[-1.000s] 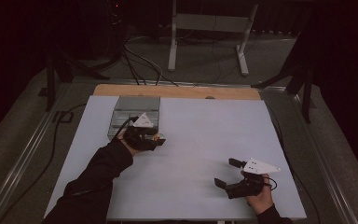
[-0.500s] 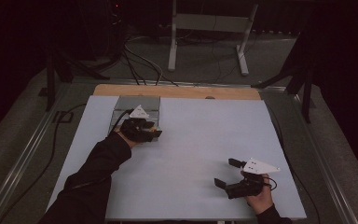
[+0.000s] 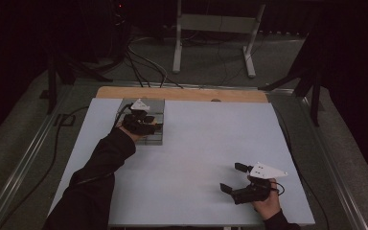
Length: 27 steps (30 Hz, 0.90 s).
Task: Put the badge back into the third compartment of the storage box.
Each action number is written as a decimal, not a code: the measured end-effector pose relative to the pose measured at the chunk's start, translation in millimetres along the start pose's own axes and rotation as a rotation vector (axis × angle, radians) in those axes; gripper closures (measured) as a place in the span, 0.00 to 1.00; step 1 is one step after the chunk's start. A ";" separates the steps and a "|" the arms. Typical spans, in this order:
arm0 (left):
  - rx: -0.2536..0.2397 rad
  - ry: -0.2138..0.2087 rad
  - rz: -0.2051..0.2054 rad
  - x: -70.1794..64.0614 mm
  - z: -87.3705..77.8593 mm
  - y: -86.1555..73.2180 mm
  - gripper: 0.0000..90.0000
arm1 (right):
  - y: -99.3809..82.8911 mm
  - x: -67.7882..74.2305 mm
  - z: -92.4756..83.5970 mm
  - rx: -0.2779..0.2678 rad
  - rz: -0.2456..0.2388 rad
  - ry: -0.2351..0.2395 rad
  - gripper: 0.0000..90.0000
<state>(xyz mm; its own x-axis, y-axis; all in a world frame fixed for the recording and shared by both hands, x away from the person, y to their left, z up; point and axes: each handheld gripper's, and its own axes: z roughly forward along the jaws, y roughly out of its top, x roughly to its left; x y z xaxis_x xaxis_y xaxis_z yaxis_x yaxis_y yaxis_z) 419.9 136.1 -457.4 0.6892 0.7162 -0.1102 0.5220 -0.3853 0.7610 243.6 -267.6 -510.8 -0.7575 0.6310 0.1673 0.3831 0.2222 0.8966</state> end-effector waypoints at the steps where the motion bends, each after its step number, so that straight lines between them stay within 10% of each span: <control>1: 0.002 0.009 -0.007 1.8 1.3 0.6 0.54 | 0.0 0.2 0.0 0.000 -0.002 0.000 0.00; 27: 0.041 0.207 -0.191 13.8 36.8 11.8 0.54 | -0.1 -0.5 -0.2 -0.001 0.004 0.008 0.00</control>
<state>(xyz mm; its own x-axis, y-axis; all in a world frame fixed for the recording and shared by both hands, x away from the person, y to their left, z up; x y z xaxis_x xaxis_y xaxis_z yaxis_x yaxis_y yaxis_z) 454.0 120.0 -473.5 0.4609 0.8803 -0.1129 0.6554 -0.2518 0.7121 243.8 -268.1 -510.9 -0.7604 0.6258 0.1737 0.3854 0.2195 0.8963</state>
